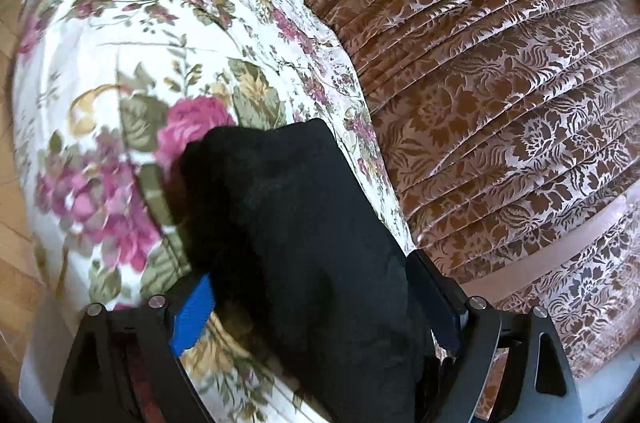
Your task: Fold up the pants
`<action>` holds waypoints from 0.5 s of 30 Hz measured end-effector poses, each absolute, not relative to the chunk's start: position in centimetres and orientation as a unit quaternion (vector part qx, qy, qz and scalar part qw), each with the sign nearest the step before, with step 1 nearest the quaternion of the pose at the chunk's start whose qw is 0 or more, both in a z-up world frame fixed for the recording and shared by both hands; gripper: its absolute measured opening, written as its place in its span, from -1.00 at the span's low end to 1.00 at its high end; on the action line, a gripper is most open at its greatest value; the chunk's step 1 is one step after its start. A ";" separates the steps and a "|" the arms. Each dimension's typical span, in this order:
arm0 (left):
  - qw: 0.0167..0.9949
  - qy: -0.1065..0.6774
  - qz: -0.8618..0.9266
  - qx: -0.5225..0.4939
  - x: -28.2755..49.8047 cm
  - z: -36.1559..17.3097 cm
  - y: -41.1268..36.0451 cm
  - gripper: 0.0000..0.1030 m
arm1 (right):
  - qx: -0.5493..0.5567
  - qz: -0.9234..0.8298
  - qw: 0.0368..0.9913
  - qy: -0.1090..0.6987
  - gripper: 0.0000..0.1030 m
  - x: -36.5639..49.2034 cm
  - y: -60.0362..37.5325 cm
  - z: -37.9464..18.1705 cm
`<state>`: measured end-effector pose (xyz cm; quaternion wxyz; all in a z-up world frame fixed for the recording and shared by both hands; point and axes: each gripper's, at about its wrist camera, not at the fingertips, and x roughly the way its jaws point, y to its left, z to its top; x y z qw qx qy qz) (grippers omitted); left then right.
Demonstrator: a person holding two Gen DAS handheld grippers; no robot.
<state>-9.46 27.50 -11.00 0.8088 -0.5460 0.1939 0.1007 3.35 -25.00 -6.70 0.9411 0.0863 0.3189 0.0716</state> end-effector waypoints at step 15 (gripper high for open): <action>0.826 0.253 0.118 -0.490 -6.3 -11.1 28.0 -0.71 | 0.087 0.071 0.942 0.317 -0.50 3.3 -25.0 -6.7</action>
